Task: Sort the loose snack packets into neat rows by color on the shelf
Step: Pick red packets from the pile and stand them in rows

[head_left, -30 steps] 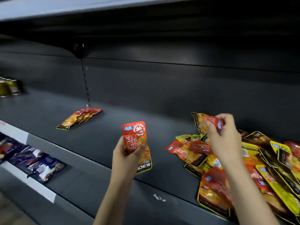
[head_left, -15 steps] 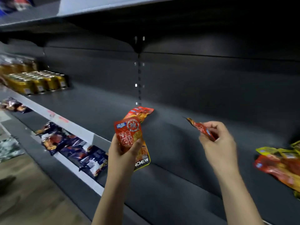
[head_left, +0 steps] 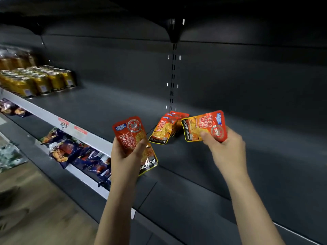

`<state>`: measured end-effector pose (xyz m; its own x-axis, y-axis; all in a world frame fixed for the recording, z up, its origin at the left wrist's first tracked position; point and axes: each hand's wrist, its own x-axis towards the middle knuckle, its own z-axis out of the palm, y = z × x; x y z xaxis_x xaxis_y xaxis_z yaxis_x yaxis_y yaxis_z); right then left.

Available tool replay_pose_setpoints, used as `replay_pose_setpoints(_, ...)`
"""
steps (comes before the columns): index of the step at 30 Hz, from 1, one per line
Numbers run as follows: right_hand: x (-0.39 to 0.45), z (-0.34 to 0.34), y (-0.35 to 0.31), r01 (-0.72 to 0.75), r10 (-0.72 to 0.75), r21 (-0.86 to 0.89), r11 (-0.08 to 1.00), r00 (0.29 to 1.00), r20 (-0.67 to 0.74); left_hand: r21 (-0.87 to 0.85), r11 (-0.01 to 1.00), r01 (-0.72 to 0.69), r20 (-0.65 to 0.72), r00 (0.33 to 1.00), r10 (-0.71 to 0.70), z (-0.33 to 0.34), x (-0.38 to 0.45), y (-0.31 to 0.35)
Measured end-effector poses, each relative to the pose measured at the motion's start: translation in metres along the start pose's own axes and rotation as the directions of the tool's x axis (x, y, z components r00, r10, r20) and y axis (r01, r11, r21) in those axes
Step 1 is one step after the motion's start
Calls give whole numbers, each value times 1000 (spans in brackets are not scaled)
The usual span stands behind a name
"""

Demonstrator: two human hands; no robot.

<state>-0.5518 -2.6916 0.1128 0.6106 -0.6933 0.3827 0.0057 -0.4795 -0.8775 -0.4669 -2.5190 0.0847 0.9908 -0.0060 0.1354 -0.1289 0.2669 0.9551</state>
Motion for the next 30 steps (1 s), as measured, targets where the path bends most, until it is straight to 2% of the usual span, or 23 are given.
replay_pose_setpoints(11, 37, 5, 14, -40, 43, 40, 998, 994, -97, 141, 990, -22, 6, 1000, 22, 27, 38, -3)
replay_pose_setpoints(16, 42, 17, 12, -53, 54, 8, 999, 996, -66, 260, 965, -8, 114, 993, -23, 29, 73, -17)
replay_pose_setpoints(20, 44, 20, 15, -92, 89, -61, 994, 994, -65, 334, 942, -35, 320, 944, -79, 41, 95, -25)
replay_pose_setpoints(24, 43, 18, 20, -144, 133, -80, 986, 983, -130, 474, 875, -96, 414, 902, -125, 49, 114, -36)
replay_pose_setpoints(30, 29, 36, 23, -233, 229, 2, 972, 952, -203, 674, 675, -301, 492, 864, -107, 56, 134, -46)
